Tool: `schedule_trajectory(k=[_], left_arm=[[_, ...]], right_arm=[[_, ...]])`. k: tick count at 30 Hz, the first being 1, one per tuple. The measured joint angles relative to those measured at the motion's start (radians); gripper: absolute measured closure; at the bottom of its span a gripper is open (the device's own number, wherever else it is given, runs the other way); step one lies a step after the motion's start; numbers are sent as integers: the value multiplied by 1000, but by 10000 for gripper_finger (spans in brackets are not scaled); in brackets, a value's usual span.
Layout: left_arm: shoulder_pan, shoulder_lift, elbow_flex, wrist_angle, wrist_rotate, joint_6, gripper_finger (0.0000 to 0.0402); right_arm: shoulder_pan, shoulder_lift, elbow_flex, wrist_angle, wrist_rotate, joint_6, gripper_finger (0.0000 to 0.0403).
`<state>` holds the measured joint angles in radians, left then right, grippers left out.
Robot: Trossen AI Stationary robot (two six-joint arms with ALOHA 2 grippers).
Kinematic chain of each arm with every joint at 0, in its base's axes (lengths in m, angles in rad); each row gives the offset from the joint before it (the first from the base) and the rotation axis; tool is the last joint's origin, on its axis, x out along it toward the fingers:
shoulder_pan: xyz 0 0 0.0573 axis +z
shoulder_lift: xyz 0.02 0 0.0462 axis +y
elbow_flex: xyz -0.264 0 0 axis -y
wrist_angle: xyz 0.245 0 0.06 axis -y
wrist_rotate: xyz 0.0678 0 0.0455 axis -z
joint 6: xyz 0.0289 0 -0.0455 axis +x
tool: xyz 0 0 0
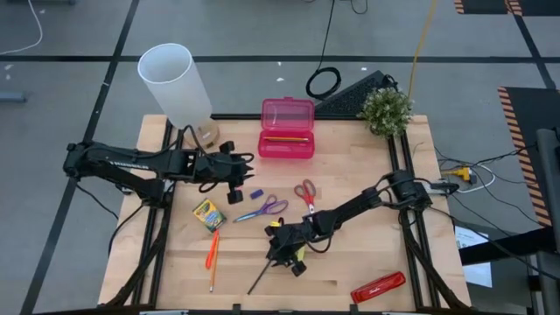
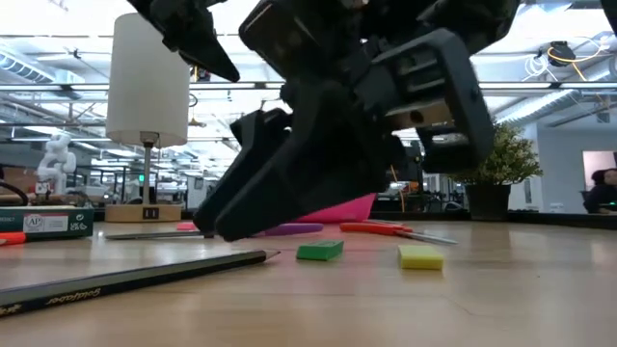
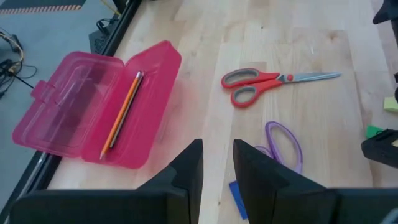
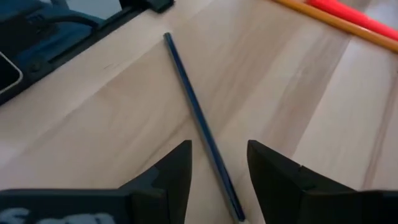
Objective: Pack school essentials
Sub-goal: Put the black pencil into the red supply box
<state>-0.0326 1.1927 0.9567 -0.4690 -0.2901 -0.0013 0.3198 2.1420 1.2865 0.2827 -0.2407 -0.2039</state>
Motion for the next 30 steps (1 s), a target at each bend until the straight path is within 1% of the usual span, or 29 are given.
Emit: schedule_trajectory(k=[10, 21, 25, 30], left_arm=[[0, 0, 0, 0, 0, 1, 309], [0, 0, 0, 1, 0, -1, 309], [-1, 0, 0, 2, 0, 0, 309], [-1, 0, 0, 2, 0, 0, 309]], right_arm=[[-6, 1, 0, -19, 0, -37, 256], [-16, 45, 2, -3, -11, -40, 260], [-23, 46, 2, -19, -15, -40, 277], [-30, 48, 2, -24, -50, -40, 309]])
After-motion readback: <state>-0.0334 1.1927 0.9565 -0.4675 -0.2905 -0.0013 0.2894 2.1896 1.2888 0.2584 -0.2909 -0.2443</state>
